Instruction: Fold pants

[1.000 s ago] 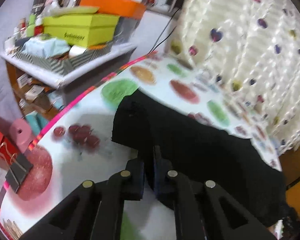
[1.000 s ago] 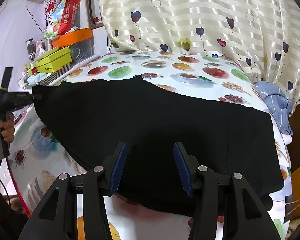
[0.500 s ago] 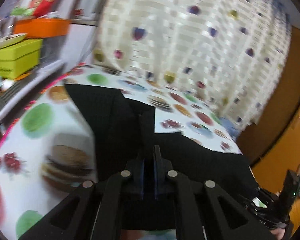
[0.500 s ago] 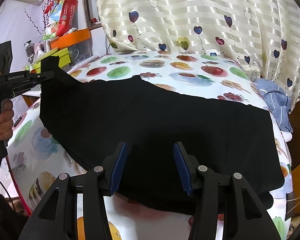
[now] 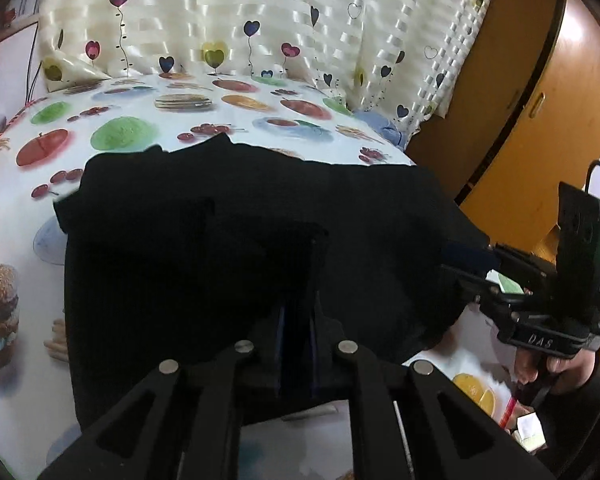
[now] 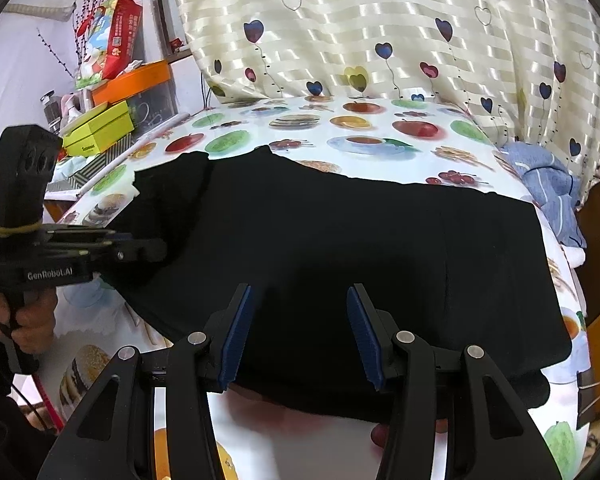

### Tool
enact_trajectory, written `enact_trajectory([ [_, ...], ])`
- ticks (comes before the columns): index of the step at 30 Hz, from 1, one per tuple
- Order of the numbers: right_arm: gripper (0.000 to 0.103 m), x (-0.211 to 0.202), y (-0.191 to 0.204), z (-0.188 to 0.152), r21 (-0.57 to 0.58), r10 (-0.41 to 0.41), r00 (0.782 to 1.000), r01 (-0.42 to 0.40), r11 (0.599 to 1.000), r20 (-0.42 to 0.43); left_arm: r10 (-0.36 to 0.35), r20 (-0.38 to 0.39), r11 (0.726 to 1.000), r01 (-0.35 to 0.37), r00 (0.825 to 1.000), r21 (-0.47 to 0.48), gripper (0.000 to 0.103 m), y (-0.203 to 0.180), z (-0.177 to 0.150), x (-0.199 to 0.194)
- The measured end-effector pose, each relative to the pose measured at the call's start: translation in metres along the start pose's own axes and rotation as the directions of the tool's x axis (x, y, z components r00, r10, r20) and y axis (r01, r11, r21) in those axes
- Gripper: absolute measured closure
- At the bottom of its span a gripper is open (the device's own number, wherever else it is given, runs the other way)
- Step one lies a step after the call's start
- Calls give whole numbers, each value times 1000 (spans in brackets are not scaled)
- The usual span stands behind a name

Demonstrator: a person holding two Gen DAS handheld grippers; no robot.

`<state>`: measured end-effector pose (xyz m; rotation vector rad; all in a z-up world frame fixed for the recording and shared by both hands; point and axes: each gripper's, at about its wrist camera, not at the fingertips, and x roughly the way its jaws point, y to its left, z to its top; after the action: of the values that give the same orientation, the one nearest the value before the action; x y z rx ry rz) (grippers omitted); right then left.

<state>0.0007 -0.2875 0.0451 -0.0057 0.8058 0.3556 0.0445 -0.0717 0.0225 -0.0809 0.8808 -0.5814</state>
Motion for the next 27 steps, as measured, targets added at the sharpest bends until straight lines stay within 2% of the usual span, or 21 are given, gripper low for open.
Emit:
enact_trajectory([
  [1, 53, 0, 0, 0, 1, 0, 1000, 0, 1000, 1, -19, 7, 1000, 19, 1000, 5, 76, 0, -1, -3],
  [2, 53, 0, -1, 0, 2, 0, 1000, 0, 1000, 1, -43, 23, 999, 43, 999, 10, 61, -1, -2, -8],
  [3, 53, 0, -1, 0, 3, -1, 1000, 1, 1000, 2, -56, 42, 998, 56, 998, 15, 52, -2, -3, -14],
  [6, 53, 1, -2, 0, 5, -1, 1000, 1, 1000, 4, -83, 113, 996, 79, 990, 39, 51, -6, -4, -36],
  [8, 53, 0, -1, -1, 4, -1, 1000, 1, 1000, 8, -82, 176, 997, 80, 981, 19, 51, -1, -3, -52],
  [10, 53, -1, -1, 0, 4, 1, 1000, -1, 1000, 11, -33, 225, 998, 43, 974, -36, 51, 10, -1, -65],
  [13, 53, -2, -1, -1, 5, 6, 1000, -6, 1000, 16, 92, 252, 990, -61, 963, -129, 51, 32, -1, -75],
  [15, 53, -2, 0, -1, 3, 9, 1000, -9, 1000, 17, 145, 244, 974, -96, 959, -204, 51, 49, -2, -78],
  [19, 53, -1, 1, -2, 4, 12, 1000, -12, 1000, 14, 144, 207, 947, -74, 968, -313, 51, 71, -8, -72],
  [24, 53, 0, 0, -3, 7, 12, 1000, -12, 1000, 11, 28, 142, 948, 19, 989, -319, 51, 62, -7, -50],
  [25, 53, 0, 0, -3, 8, 10, 1000, -11, 1000, 12, -12, 120, 943, 51, 993, -330, 51, 62, -5, -44],
  [27, 53, -1, -1, -3, 11, 11, 1000, -11, 1000, 14, -40, 93, 929, 71, 995, -364, 51, 64, -1, -32],
])
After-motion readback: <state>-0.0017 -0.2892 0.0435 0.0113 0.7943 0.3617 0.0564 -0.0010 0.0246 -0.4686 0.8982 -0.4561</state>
